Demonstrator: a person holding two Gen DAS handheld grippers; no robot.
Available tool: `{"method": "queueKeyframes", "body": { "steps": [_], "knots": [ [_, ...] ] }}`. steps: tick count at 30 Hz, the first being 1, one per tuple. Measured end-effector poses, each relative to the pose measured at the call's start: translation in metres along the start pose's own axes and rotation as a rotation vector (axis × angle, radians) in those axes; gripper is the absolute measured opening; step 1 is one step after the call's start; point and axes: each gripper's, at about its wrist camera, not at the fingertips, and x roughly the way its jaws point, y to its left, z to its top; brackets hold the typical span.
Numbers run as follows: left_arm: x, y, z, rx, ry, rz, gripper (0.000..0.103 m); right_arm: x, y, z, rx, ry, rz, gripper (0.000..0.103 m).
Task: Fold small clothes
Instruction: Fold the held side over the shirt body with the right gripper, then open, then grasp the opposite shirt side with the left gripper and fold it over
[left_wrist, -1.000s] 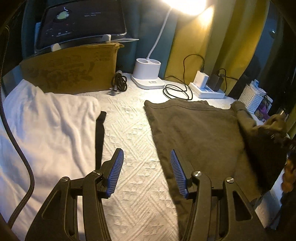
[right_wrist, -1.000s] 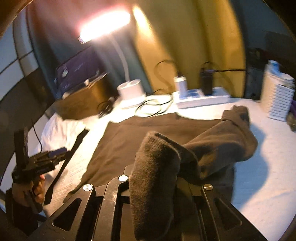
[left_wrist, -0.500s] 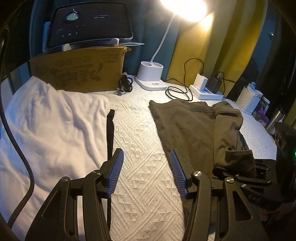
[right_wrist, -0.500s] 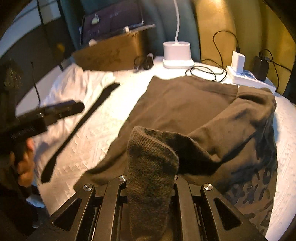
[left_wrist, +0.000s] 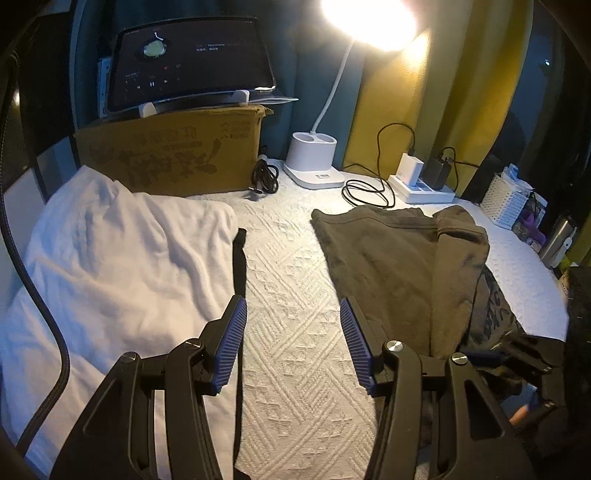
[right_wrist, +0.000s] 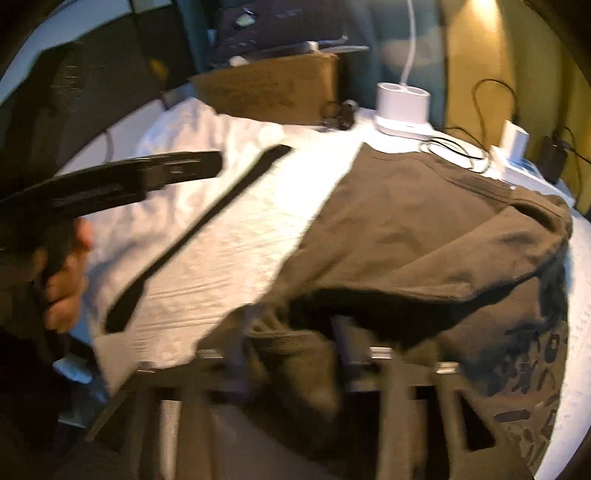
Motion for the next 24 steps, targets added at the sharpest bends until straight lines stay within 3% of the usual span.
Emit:
{"method": "queueKeyframes", "body": {
  "steps": [4,9,24],
  "knots": [
    [-0.003,-0.007,0.007,0.014,-0.01,0.02,0.053,-0.022,-0.003,-0.001,-0.001,-0.046,-0.007,0.086],
    [-0.002,-0.036,0.018,0.068,-0.016,0.017,0.053,-0.058,-0.034,-0.005,0.064,-0.113,-0.05,0.086],
    [0.046,-0.181,0.047,0.278,0.074,-0.129,0.053,-0.119,-0.185,-0.045,0.287,-0.167,-0.293,0.086]
  ]
}}
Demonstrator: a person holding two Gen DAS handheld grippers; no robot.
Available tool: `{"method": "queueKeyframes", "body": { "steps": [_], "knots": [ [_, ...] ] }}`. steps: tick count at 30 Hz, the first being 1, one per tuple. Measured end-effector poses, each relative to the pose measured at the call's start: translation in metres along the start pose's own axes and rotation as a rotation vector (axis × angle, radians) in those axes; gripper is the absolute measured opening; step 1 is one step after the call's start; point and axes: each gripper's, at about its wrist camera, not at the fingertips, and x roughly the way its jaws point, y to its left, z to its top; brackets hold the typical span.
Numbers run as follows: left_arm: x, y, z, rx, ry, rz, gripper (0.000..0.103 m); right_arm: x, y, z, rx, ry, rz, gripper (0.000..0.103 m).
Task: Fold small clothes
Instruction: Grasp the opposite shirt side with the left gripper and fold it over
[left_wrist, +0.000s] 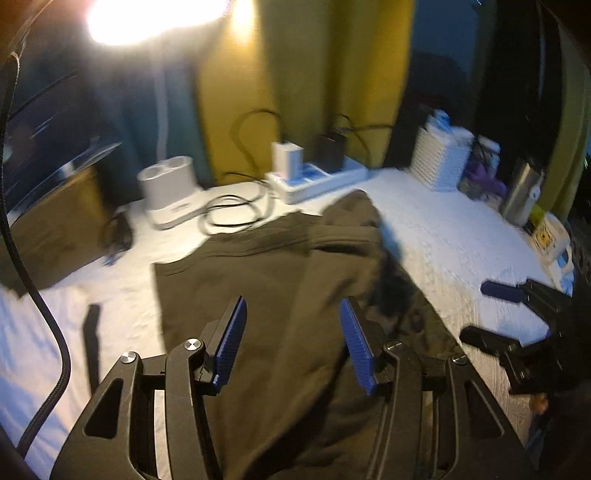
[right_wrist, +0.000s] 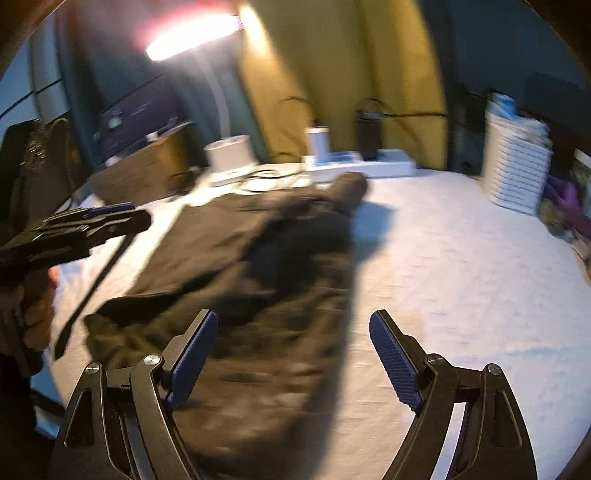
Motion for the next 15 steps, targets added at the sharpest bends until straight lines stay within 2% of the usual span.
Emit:
{"method": "queueKeyframes", "body": {
  "steps": [3,8,15],
  "knots": [
    [0.015,-0.023,0.008,0.059,0.036,-0.01,0.053,0.003,-0.03,0.0,0.051,-0.001,-0.042,0.086],
    [0.042,-0.053,0.02,0.137,0.077,-0.019,0.053,0.004,-0.06,0.0,0.12,-0.011,-0.034,0.086],
    [0.07,-0.071,0.033,0.17,0.104,0.008,0.053,0.015,-0.081,0.004,0.139,0.0,-0.036,0.086]
  ]
}}
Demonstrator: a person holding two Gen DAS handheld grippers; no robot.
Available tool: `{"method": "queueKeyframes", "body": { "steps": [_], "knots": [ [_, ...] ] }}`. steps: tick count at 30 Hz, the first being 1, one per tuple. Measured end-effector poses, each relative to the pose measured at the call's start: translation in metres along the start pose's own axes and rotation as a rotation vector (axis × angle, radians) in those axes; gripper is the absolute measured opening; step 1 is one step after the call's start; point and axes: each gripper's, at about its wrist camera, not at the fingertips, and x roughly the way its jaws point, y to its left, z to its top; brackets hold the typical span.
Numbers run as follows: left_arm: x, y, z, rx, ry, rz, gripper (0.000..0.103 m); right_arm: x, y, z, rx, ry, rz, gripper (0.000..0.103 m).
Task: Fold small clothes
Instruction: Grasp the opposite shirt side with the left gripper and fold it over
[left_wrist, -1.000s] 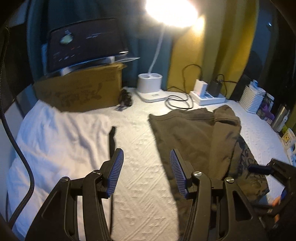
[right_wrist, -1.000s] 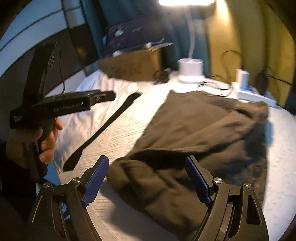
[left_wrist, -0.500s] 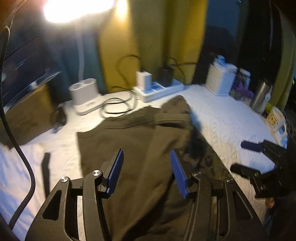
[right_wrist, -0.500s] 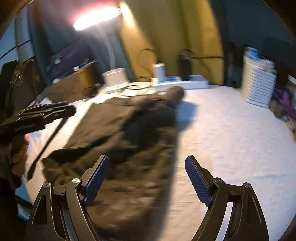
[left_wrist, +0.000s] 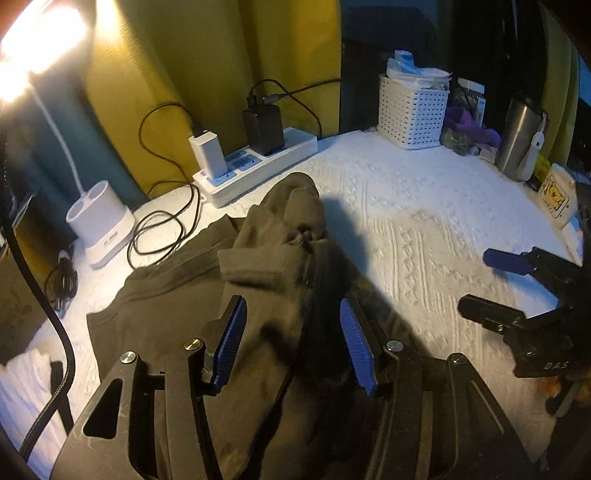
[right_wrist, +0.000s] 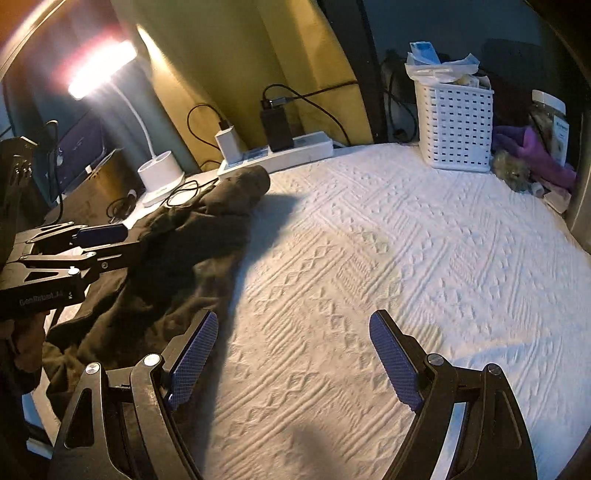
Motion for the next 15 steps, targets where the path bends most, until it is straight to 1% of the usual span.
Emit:
{"method": "queueKeyframes", "body": {
  "steps": [2,5,6,7,8,9,10,11,12,14,15],
  "knots": [
    [0.009,-0.001,0.002,0.014,0.016,0.011,0.053,0.002,-0.004,0.001,0.011,-0.002,0.0,0.086],
    [0.023,0.01,0.001,-0.021,0.04,0.021,0.053,0.008,-0.009,-0.001,0.031,0.013,-0.002,0.086],
    [0.024,0.013,0.001,-0.032,0.038,0.017,0.052,0.01,-0.01,-0.002,0.037,0.023,-0.003,0.086],
    [0.023,0.016,0.001,-0.039,0.027,0.01,0.049,0.014,-0.011,-0.002,0.042,0.035,-0.006,0.086],
    [0.018,0.02,0.0,-0.045,-0.005,-0.009,0.044,0.016,-0.01,-0.002,0.045,0.044,-0.007,0.086],
    [0.015,0.022,-0.001,-0.046,-0.021,-0.021,0.034,0.018,-0.01,-0.002,0.047,0.05,-0.007,0.086],
    [0.013,0.025,-0.001,-0.051,-0.034,-0.03,0.027,0.018,-0.008,-0.002,0.044,0.051,-0.008,0.086],
    [0.009,0.031,-0.002,-0.069,-0.059,-0.038,0.016,0.019,-0.006,-0.001,0.04,0.053,-0.008,0.086],
    [0.007,0.036,-0.003,-0.086,-0.074,-0.052,0.012,0.02,-0.004,0.0,0.036,0.057,-0.006,0.086],
    [0.003,0.049,-0.003,-0.135,-0.101,-0.096,0.012,0.023,0.002,0.001,0.023,0.068,-0.006,0.086],
    [0.001,0.053,-0.003,-0.147,-0.111,-0.102,0.007,0.025,0.004,0.002,0.017,0.072,-0.008,0.086]
  ]
}}
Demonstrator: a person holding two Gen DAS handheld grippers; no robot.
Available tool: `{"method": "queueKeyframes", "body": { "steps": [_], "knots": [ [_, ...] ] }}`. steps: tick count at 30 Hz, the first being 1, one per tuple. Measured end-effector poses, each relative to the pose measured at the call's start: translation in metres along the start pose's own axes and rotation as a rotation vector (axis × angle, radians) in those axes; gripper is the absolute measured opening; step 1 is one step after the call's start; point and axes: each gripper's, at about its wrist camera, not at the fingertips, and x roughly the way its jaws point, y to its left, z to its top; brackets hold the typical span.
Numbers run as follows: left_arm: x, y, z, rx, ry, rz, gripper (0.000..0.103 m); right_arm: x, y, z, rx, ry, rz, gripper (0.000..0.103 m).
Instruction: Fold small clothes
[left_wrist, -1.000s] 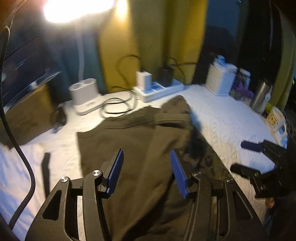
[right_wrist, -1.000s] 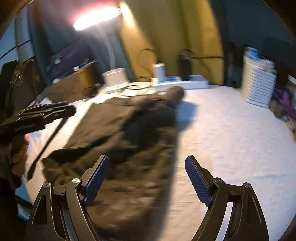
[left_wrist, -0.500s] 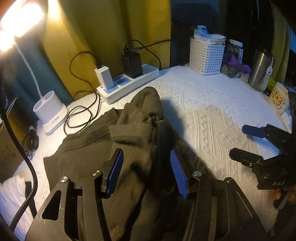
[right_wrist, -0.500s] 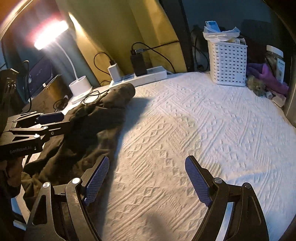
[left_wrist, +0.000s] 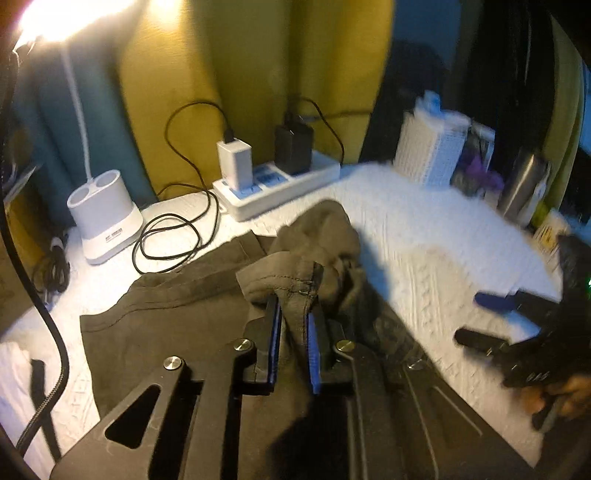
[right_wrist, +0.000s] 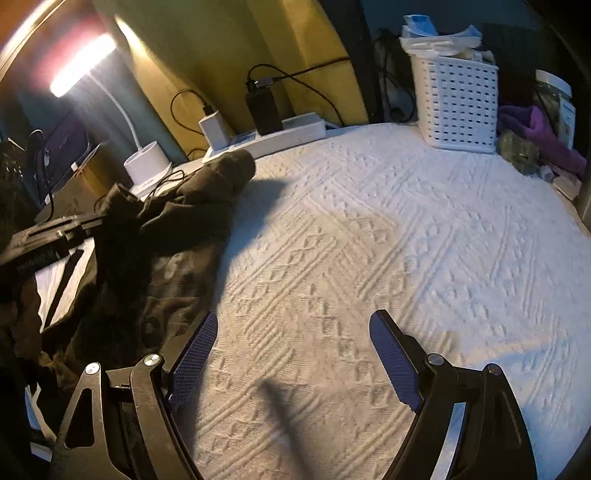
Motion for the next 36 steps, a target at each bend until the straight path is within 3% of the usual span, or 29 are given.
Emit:
{"method": "queueKeyframes", "body": {
  "steps": [4,17,23,31,32,34,36],
  "knots": [
    [-0.002,0.014,0.0,0.018,-0.008,0.024,0.001,0.002,0.013,0.005,-0.011,0.004,-0.005,0.086],
    [-0.035,0.113,-0.012,-0.099,-0.098,0.059,0.001,0.001,0.072,0.028,-0.096,0.004,-0.002,0.086],
    [-0.006,0.157,-0.033,-0.178,-0.015,0.03,0.001,0.01,0.12,0.04,-0.175,0.006,0.029,0.086],
    [0.001,0.169,-0.05,-0.247,0.048,0.057,0.006,0.029,0.146,0.033,-0.203,0.061,0.029,0.086],
    [-0.006,0.167,-0.051,-0.237,0.041,0.06,0.013,0.028,0.146,0.032,-0.204,0.06,0.026,0.086],
    [-0.02,0.161,-0.056,-0.222,0.023,0.047,0.053,0.027,0.145,0.031,-0.196,0.059,0.022,0.086],
    [-0.034,0.156,-0.064,-0.228,0.011,0.01,0.058,0.025,0.142,0.028,-0.182,0.06,0.018,0.086]
  ]
}}
